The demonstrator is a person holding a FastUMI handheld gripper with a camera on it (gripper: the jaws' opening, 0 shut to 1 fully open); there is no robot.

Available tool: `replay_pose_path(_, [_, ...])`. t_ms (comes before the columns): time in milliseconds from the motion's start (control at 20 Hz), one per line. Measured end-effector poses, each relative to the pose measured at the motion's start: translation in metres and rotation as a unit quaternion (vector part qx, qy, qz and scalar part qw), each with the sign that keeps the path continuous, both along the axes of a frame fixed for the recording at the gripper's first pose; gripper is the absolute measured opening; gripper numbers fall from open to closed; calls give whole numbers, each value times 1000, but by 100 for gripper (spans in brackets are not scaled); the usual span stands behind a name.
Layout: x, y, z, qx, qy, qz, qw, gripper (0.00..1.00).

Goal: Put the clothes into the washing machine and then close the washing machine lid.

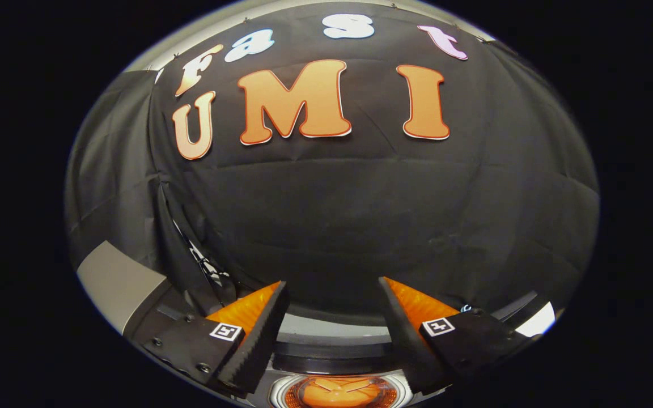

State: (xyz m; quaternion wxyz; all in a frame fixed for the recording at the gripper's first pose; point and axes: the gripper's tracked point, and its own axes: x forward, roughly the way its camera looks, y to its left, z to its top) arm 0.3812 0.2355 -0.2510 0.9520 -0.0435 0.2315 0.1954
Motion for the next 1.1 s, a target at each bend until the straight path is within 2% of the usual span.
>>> replay_pose_path(400, [-64,-20,-9,1,14,-6,1000,100])
replay_pose_path(550, [-102,-33,-23,2,39,-10,999,100])
replay_pose_path(750, [-157,-53,-55,32,75,-38,996,100])
replay_pose_path(950, [-174,-67,-72,25,90,-53,994,99])
replay_pose_path(1100, [-169,-60,-54,23,68,-47,996,99])
